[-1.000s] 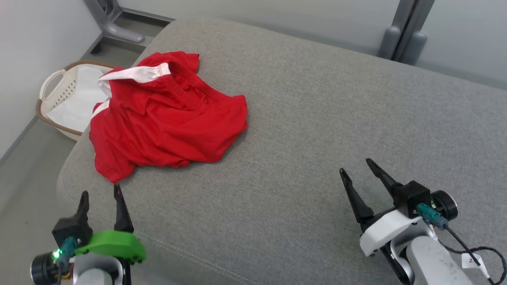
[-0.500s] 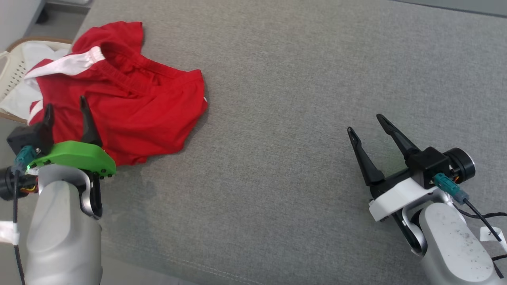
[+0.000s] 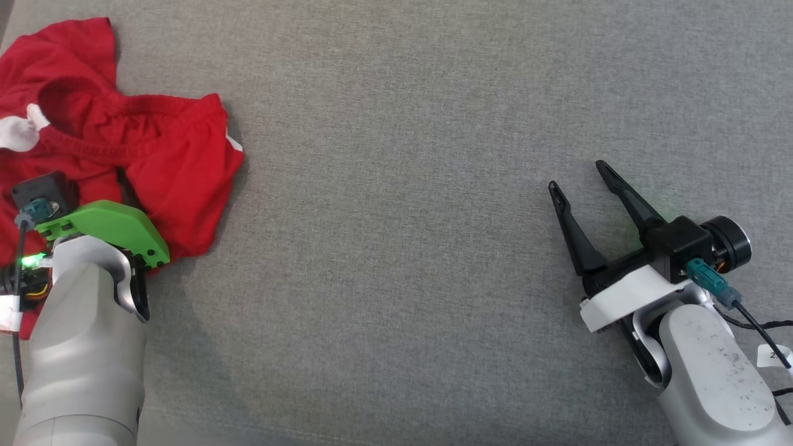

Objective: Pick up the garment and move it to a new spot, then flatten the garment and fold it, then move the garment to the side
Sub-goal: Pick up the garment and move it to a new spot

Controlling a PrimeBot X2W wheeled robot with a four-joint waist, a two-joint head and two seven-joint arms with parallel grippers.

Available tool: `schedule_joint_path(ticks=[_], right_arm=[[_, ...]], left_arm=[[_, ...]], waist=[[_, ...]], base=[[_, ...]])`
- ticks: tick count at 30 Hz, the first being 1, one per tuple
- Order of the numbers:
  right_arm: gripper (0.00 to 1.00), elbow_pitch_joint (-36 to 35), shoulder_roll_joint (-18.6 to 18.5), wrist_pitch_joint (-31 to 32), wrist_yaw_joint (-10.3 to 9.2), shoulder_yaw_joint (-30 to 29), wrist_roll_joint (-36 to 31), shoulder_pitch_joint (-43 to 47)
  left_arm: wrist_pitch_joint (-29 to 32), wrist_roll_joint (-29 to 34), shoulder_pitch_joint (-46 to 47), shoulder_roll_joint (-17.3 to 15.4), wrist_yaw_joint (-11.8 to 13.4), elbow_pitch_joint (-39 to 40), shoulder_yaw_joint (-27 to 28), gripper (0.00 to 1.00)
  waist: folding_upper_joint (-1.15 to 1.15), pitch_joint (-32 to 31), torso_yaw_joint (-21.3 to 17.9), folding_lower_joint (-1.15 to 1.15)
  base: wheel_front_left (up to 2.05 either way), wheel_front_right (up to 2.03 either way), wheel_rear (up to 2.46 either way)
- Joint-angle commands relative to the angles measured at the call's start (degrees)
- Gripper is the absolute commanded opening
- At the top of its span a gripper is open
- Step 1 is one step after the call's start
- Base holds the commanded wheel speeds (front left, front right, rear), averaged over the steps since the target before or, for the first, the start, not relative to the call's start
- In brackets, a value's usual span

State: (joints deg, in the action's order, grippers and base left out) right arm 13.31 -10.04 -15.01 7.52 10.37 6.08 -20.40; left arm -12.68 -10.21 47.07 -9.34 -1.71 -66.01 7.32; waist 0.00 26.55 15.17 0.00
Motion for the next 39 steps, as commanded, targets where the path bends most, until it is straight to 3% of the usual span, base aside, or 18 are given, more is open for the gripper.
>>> schedule_joint_path(ticks=[1, 2, 10, 17, 22, 32, 39], right_arm=[[1.0, 0.5, -0.1, -0.2, -0.06, -0.1, 0.1, 0.2], [1.0, 0.6, 0.0, -0.1, -0.06, -0.2, 0.2, 0.2], [1.0, 1.2, 1.3, -0.1, -0.06, -1.2, 0.6, 1.5], [1.0, 1.9, 3.3, -0.1, -0.06, -1.9, 1.0, 4.0], [1.0, 2.1, 4.3, -0.1, -0.06, -2.5, 0.6, 5.8], [1.0, 2.2, 5.9, -0.1, -0.06, -2.7, 1.0, 8.0], [1.0, 2.7, 6.4, -0.1, -0.06, -1.7, 1.1, 8.1]], left_arm=[[0.6, -0.3, 0.4, 0.0, 0.0, -1.5, 0.0, 0.23], [0.5, -0.4, 0.5, 0.1, -0.1, -2.4, -0.1, 0.0], [-2.5, -0.4, 0.9, -1.4, -0.5, 1.1, -0.4, 0.0], [-2.5, 1.7, -2.9, -1.4, -1.7, 18.6, -0.9, 0.0], [-2.5, 2.2, -5.3, 1.0, -3.2, 27.9, -2.4, 0.0], [-2.6, -0.8, -8.6, 5.9, -5.4, 37.4, -10.6, 0.0], [-2.6, -8.4, -10.5, 6.4, -4.9, 37.8, -22.6, 0.0]], waist=[[0.0, 0.2, -1.0, 0.0], [0.0, 0.0, -1.1, 0.0], [0.0, -4.4, -1.6, 0.0], [0.0, -10.2, -2.9, 0.0], [0.0, -13.5, -4.8, 0.0], [0.0, -17.0, -13.2, 0.0], [0.0, -17.5, -21.5, 0.0]], base=[[0.0, 0.0, 0.0], [0.0, 0.0, 0.0], [0.0, 0.0, 0.0], [0.0, 0.0, 0.0], [0.0, 0.0, 0.0], [0.0, 0.0, 0.0], [0.0, 0.0, 0.0]])
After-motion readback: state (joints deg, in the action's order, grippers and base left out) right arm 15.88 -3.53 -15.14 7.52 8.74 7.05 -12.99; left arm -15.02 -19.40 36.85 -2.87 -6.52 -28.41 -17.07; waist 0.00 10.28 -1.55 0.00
